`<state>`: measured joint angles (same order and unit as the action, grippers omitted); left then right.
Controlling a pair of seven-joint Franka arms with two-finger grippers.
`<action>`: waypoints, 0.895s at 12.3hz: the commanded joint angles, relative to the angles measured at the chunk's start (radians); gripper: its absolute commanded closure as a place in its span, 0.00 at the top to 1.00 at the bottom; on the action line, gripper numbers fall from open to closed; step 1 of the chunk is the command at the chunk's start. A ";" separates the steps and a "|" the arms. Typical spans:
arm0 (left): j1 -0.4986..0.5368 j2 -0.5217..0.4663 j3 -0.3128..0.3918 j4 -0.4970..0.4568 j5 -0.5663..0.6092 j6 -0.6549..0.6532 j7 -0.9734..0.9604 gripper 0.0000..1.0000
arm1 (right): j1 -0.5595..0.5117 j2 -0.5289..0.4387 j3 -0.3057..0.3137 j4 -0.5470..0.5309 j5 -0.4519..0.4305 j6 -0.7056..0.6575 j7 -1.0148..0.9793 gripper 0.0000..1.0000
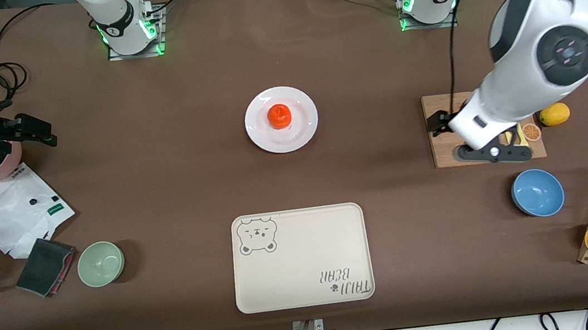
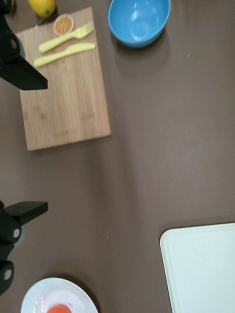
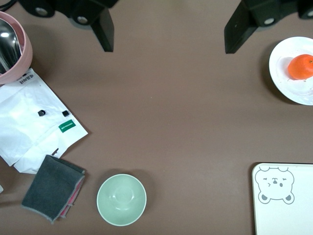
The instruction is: Place orange and plate with both arms
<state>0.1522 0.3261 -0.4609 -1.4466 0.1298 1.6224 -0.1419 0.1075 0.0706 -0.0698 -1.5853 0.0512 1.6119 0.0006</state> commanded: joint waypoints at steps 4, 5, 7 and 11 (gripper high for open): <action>0.105 -0.194 -0.009 -0.052 -0.080 -0.119 0.130 1.00 | -0.002 0.002 0.004 0.004 0.009 -0.036 -0.005 1.00; 0.110 -0.199 -0.010 -0.058 -0.082 -0.118 0.130 1.00 | -0.002 -0.003 0.005 0.004 -0.001 -0.067 -0.004 1.00; 0.118 -0.187 -0.007 -0.058 -0.082 -0.116 0.143 1.00 | 0.000 -0.003 0.019 0.002 -0.010 -0.107 -0.017 1.00; 0.178 -0.170 -0.002 -0.032 -0.084 -0.119 0.197 1.00 | 0.006 0.034 0.062 -0.008 0.148 -0.125 -0.050 1.00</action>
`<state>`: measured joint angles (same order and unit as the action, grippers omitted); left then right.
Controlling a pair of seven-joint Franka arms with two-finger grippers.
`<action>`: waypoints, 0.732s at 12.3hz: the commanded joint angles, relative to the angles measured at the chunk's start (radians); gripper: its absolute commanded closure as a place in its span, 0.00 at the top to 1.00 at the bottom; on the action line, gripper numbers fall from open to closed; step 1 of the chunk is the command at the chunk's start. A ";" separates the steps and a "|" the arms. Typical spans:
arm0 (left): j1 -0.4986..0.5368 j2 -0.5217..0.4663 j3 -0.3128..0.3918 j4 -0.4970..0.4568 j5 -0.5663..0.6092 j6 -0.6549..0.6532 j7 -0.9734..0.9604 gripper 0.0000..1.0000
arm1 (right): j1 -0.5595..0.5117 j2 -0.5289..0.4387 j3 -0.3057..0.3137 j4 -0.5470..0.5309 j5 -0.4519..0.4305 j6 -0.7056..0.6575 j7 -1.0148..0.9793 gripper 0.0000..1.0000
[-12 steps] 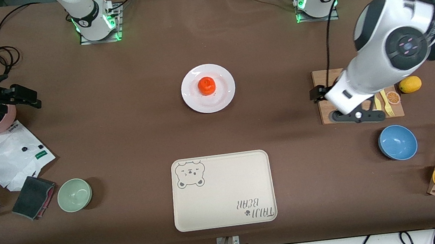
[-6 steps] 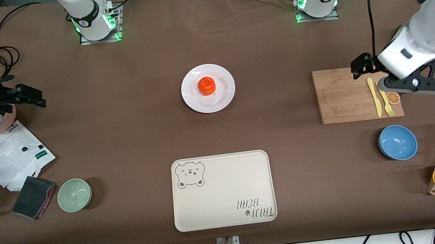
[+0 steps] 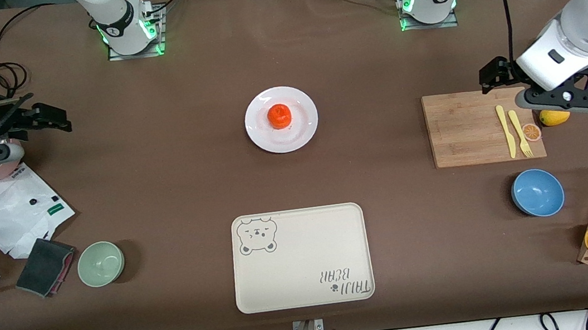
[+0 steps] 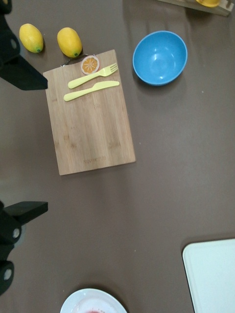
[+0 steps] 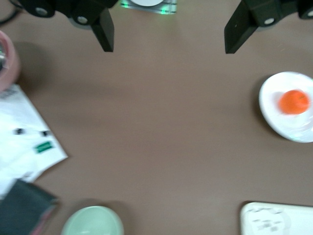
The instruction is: Place orange and plate with both arms
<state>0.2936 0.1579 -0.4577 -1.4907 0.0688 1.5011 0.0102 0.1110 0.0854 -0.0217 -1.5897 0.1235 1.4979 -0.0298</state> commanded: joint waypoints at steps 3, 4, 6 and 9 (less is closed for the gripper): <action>0.032 0.029 -0.004 0.038 -0.009 0.005 0.045 1.00 | 0.004 0.105 0.038 -0.006 0.246 0.028 -0.025 1.00; 0.032 0.031 -0.006 0.044 0.005 0.005 0.045 1.00 | 0.004 0.128 0.045 -0.007 0.295 0.036 -0.048 1.00; 0.018 0.029 -0.025 0.046 0.095 0.005 0.043 1.00 | 0.015 0.178 0.046 -0.019 0.359 0.085 -0.054 1.00; 0.015 0.023 -0.027 0.046 0.097 0.004 0.051 1.00 | 0.015 0.175 0.083 -0.214 0.459 0.324 -0.172 1.00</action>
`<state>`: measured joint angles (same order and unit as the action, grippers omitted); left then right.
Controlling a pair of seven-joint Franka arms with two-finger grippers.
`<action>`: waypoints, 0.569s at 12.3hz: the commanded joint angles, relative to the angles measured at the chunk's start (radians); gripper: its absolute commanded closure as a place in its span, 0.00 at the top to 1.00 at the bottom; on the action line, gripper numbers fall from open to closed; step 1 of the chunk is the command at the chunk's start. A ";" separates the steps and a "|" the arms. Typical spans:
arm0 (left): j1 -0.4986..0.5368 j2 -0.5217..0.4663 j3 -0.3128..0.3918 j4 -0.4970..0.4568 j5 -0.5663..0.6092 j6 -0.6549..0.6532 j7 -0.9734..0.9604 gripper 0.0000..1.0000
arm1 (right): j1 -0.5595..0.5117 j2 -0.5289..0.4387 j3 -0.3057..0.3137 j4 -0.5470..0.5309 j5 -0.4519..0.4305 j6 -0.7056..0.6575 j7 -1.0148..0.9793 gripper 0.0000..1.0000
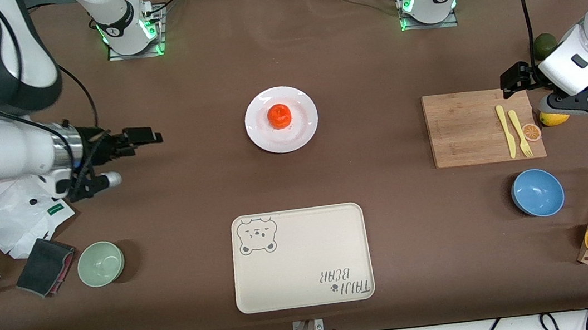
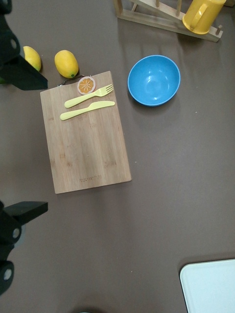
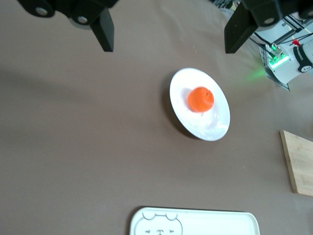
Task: Place orange and plate with both arms
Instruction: 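Reach the right gripper to the plate rim and grip it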
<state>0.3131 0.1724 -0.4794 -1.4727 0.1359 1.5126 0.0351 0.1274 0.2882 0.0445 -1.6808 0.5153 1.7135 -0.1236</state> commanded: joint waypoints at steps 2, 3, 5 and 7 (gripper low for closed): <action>-0.014 -0.001 -0.025 0.031 0.068 -0.014 0.075 1.00 | -0.002 -0.027 0.023 -0.209 0.178 0.175 -0.139 1.00; -0.012 0.001 -0.018 0.032 0.061 -0.009 0.113 1.00 | -0.005 -0.018 0.037 -0.236 0.195 0.210 -0.154 1.00; -0.002 0.001 0.001 0.031 0.010 -0.005 0.114 1.00 | -0.003 -0.015 0.041 -0.314 0.280 0.285 -0.261 1.00; -0.090 -0.008 0.115 0.016 -0.016 -0.002 0.109 1.00 | -0.005 -0.012 0.064 -0.400 0.408 0.345 -0.356 1.00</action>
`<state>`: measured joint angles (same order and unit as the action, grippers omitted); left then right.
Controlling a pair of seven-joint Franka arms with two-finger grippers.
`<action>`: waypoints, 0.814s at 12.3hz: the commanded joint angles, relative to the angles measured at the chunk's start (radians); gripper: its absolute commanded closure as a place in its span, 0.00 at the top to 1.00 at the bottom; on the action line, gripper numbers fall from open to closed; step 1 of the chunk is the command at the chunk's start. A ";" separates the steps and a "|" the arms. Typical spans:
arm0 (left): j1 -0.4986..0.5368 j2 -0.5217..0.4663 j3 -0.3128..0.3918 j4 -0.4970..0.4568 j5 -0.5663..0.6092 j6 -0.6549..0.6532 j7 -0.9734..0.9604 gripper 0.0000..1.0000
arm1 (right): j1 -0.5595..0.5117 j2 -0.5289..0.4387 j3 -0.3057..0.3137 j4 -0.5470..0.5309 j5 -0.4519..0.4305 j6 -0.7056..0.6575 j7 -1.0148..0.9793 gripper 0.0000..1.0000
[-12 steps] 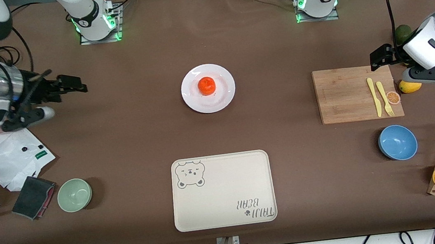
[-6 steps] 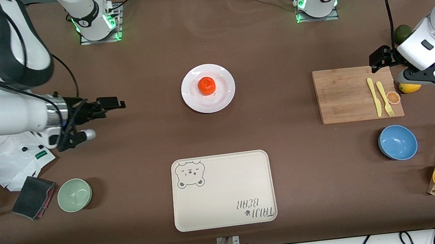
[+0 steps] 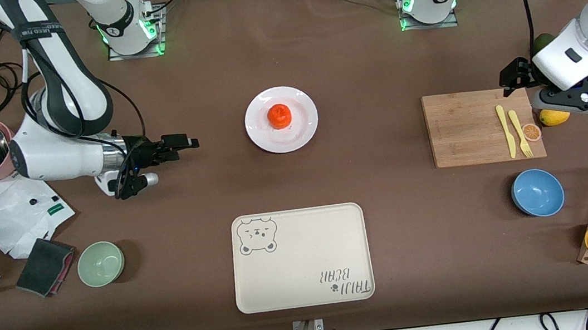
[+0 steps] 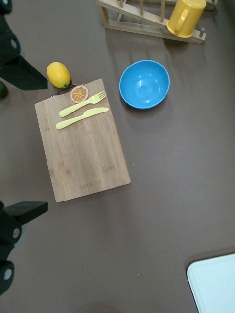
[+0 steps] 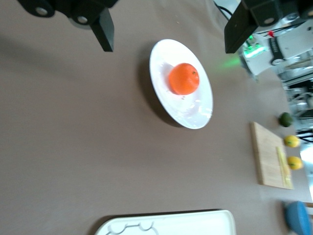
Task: Place orange and plate with both arms
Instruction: 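Reach the right gripper to the plate rim and grip it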
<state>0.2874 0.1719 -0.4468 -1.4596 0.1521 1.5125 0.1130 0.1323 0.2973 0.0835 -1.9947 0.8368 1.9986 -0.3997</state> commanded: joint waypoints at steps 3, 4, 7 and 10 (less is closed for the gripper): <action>-0.167 -0.165 0.236 -0.213 -0.112 0.079 0.031 1.00 | -0.010 0.014 0.088 -0.128 0.126 0.150 -0.109 1.00; -0.245 -0.172 0.323 -0.228 -0.146 0.084 0.031 1.00 | -0.008 0.032 0.119 -0.140 0.136 0.204 -0.128 1.00; -0.262 -0.129 0.394 -0.194 -0.230 0.124 0.024 1.00 | -0.008 0.063 0.173 -0.191 0.238 0.281 -0.206 1.00; -0.261 -0.129 0.389 -0.159 -0.221 0.092 -0.070 1.00 | -0.008 0.078 0.186 -0.223 0.331 0.282 -0.297 1.00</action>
<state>0.0273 0.0461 -0.0543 -1.6421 -0.0462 1.6173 0.0893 0.1349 0.3767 0.2539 -2.1968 1.1221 2.2675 -0.6445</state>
